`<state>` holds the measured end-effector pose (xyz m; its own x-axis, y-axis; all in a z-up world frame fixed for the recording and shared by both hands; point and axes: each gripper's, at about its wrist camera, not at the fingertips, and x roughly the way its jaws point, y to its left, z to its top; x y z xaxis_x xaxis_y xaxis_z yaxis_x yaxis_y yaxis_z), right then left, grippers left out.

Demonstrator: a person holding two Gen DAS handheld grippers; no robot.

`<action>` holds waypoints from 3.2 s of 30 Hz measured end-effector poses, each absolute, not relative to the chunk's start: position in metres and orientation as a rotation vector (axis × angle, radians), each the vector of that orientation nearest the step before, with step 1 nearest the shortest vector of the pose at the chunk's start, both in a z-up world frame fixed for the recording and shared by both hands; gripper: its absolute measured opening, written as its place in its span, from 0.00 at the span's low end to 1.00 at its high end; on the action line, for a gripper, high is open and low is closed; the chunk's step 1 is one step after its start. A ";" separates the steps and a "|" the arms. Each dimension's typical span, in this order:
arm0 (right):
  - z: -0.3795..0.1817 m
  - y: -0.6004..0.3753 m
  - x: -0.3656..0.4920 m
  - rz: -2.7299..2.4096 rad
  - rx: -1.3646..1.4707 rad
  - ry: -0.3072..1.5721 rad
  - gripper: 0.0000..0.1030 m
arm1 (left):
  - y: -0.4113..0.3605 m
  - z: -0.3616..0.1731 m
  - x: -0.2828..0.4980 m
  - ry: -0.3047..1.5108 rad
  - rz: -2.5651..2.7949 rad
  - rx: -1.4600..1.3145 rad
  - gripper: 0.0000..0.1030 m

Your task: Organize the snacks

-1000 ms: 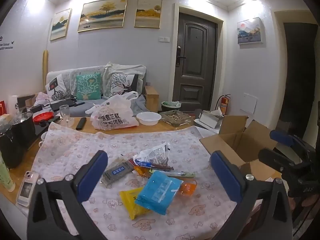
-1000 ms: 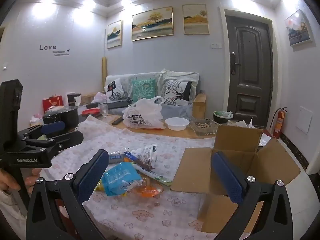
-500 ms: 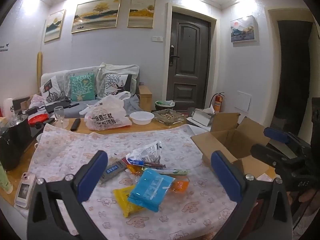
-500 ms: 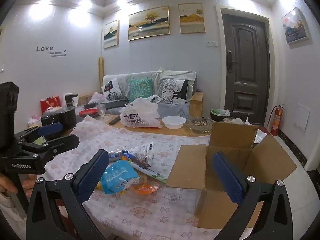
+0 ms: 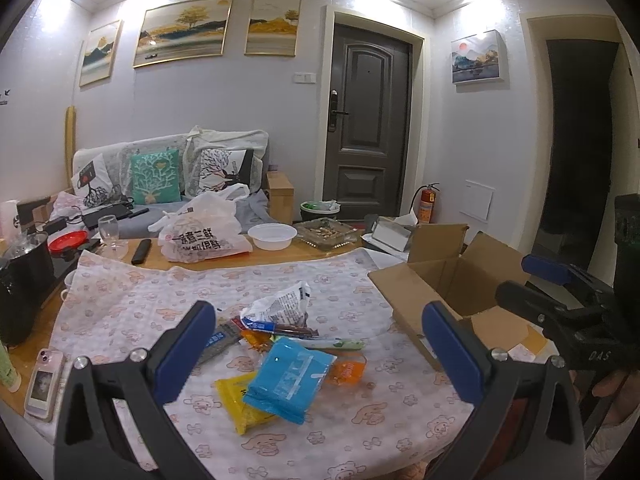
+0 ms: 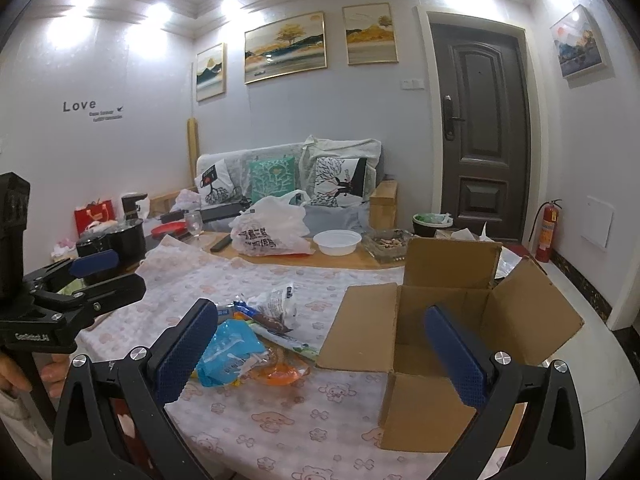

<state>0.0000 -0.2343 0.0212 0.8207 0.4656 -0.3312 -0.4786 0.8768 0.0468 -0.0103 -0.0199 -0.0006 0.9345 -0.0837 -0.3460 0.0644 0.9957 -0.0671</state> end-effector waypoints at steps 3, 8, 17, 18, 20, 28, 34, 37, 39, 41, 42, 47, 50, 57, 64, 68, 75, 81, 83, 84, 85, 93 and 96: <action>0.021 -0.235 0.000 0.502 -0.037 0.343 1.00 | -0.020 0.000 -0.010 0.356 -0.080 -0.056 1.00; 0.021 -0.235 0.001 0.500 -0.034 0.345 1.00 | -0.021 -0.001 -0.010 0.354 -0.082 -0.058 1.00; 0.019 -0.239 0.001 0.496 -0.029 0.347 1.00 | -0.021 0.000 -0.010 0.354 -0.082 -0.057 1.00; 0.019 -0.238 0.001 0.495 -0.030 0.346 1.00 | -0.021 0.000 -0.011 0.353 -0.083 -0.058 1.00; 0.019 -0.239 0.001 0.496 -0.030 0.347 1.00 | -0.022 0.000 -0.011 0.354 -0.083 -0.056 1.00; 0.019 -0.239 0.002 0.496 -0.029 0.348 1.00 | -0.023 0.000 -0.012 0.350 -0.086 -0.057 1.00; 0.019 -0.240 0.002 0.497 -0.028 0.348 1.00 | -0.023 0.000 -0.013 0.349 -0.090 -0.057 1.00; 0.019 -0.239 0.001 0.500 -0.031 0.343 1.00 | -0.023 0.000 -0.013 0.343 -0.099 -0.065 1.00; 0.018 -0.238 -0.001 0.494 -0.041 0.340 1.00 | -0.020 -0.001 -0.012 0.342 -0.109 -0.081 1.00; 0.016 -0.233 -0.003 0.469 -0.063 0.340 1.00 | -0.014 -0.003 -0.010 0.342 -0.127 -0.101 1.00; 0.015 -0.229 -0.005 0.458 -0.079 0.341 1.00 | -0.011 -0.003 -0.009 0.338 -0.139 -0.111 1.00; 0.008 -0.210 -0.008 0.459 -0.121 0.352 1.00 | 0.007 -0.005 -0.007 0.314 -0.148 -0.128 1.00; 0.005 -0.199 -0.004 0.450 -0.105 0.374 1.00 | 0.021 -0.007 0.000 0.325 -0.180 -0.123 1.00; -0.004 -0.142 0.011 0.534 -0.089 0.426 0.98 | 0.057 -0.012 0.019 0.380 -0.279 -0.078 0.99; -0.050 -0.081 0.045 0.604 -0.025 0.634 0.85 | 0.109 -0.047 0.051 0.469 -0.304 -0.153 0.99; -0.080 -0.056 0.064 0.605 -0.016 0.742 0.82 | 0.131 -0.078 0.067 0.512 -0.310 -0.217 0.99; -0.106 -0.036 0.089 0.545 -0.007 0.807 0.82 | 0.145 -0.111 0.094 0.561 -0.401 -0.289 0.99; -0.115 -0.015 0.100 0.507 -0.083 0.807 0.82 | 0.154 -0.128 0.104 0.587 -0.408 -0.343 0.99; -0.118 -0.010 0.103 0.495 -0.103 0.813 0.82 | 0.155 -0.131 0.106 0.596 -0.412 -0.350 0.99; -0.120 -0.009 0.106 0.490 -0.107 0.819 0.82 | 0.155 -0.132 0.107 0.598 -0.415 -0.353 0.99; -0.121 -0.009 0.105 0.485 -0.112 0.820 0.82 | 0.155 -0.133 0.107 0.600 -0.419 -0.357 0.99; -0.120 -0.020 0.100 0.464 -0.171 0.827 0.82 | 0.142 -0.133 0.111 0.620 -0.441 -0.351 0.99; -0.122 -0.026 0.097 0.486 -0.165 0.837 0.75 | 0.134 -0.134 0.111 0.634 -0.447 -0.339 0.99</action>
